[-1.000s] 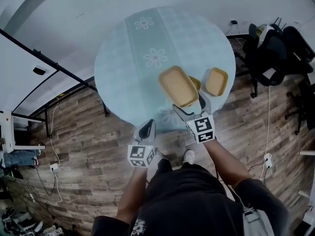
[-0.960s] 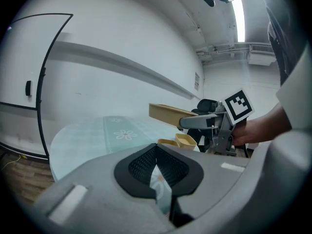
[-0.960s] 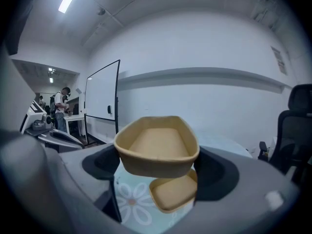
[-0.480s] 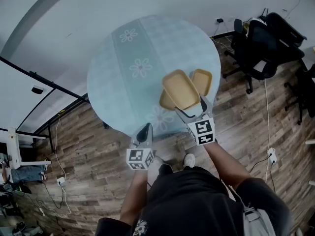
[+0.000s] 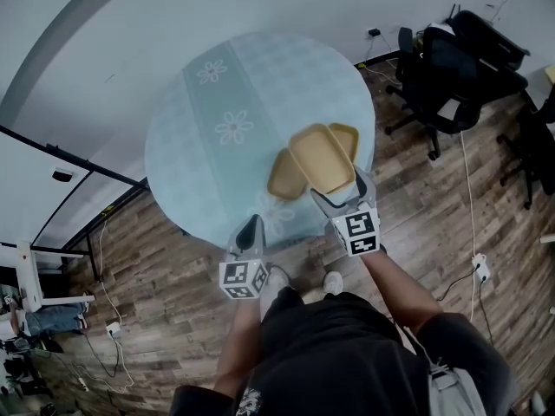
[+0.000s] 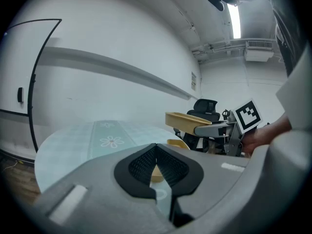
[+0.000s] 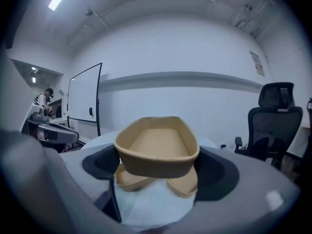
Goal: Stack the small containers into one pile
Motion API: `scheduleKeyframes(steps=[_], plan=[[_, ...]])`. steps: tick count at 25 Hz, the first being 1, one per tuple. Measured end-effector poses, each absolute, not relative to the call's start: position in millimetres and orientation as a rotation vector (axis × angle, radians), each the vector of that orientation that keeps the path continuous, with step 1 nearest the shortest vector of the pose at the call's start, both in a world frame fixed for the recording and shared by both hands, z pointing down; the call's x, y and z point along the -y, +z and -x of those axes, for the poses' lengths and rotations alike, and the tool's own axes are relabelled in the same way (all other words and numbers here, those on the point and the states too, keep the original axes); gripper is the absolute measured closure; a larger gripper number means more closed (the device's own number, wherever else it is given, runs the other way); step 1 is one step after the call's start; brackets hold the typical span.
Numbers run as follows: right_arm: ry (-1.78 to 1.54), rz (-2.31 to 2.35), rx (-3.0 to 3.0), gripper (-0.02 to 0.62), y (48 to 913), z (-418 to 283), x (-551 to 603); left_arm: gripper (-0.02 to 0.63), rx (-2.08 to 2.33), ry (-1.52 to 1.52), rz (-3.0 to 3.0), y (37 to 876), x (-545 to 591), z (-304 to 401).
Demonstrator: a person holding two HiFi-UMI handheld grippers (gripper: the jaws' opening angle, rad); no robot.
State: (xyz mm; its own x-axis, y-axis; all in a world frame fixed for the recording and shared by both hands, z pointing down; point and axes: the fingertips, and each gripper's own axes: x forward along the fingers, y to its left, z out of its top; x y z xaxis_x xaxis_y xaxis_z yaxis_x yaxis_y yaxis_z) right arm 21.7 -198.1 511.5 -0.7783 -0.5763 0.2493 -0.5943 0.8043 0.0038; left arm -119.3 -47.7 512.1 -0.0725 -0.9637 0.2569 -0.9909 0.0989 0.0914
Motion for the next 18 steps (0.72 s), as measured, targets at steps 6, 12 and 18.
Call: scheduleKeyframes(steps=[6,12,18], plan=[[0.13,-1.021,2.709,0.117,516,-28,213,0.601,2.042,0.162,-2.025,517,70,122],[0.118,-1.176,2.609,0.117,523,-31,230,0.601,1.946,0.172,-2.129,516,102,141],[0.161,-1.309,2.522,0.117,528,-30,244,0.601,1.866,0.193,-2.21,515,136,171]])
